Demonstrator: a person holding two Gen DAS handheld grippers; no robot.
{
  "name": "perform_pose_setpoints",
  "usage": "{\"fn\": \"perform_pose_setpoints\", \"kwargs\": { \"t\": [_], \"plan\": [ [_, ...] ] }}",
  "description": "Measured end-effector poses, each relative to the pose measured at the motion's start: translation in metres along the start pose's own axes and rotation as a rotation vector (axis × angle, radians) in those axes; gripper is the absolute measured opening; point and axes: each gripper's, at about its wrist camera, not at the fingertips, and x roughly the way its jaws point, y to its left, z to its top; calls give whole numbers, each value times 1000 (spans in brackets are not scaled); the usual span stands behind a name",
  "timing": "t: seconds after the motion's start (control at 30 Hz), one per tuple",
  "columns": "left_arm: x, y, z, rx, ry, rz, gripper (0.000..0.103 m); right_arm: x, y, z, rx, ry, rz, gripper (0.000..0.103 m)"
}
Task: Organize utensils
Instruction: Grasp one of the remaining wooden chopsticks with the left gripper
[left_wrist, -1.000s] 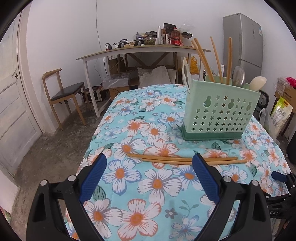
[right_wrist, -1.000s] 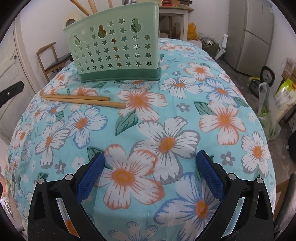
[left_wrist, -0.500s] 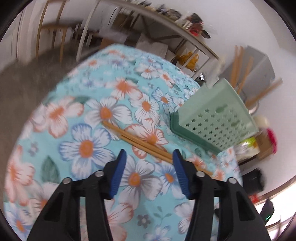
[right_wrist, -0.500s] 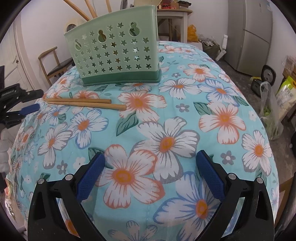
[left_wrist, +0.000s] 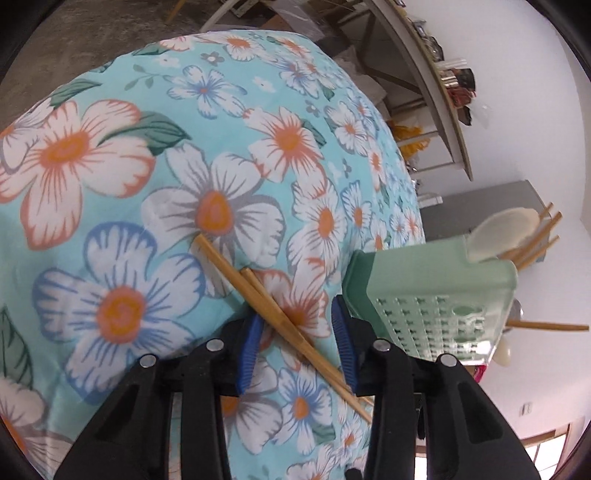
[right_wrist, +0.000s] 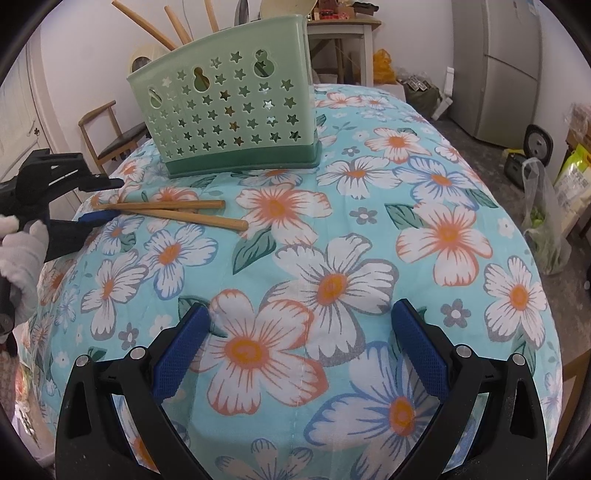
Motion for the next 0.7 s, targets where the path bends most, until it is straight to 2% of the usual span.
{"fn": "perform_pose_setpoints", "kwargs": {
  "t": [0.07, 0.13, 0.2, 0.43, 0.53, 0.7],
  "plan": [
    [0, -3, -1, -3, -14, 30, 33, 0, 0, 0, 0, 0, 1, 95],
    [0, -3, -1, -12, -24, 58, 21, -1, -1, 1, 2, -1, 5, 95],
    [-1, 0, -1, -25, -34, 79, 15, -2, -2, 1, 6, -1, 9, 95],
    [-7, 3, -3, -25, -37, 80, 12, -11, -11, 2, 57, 20, 56, 95],
    [-12, 5, -10, -10, -13, 75, 11, -16, -18, 1, 103, 29, 90, 95],
    [-24, 3, -26, 81, 38, 62, 11, -26, -30, -4, 175, 38, 116, 95]
  ]
}}
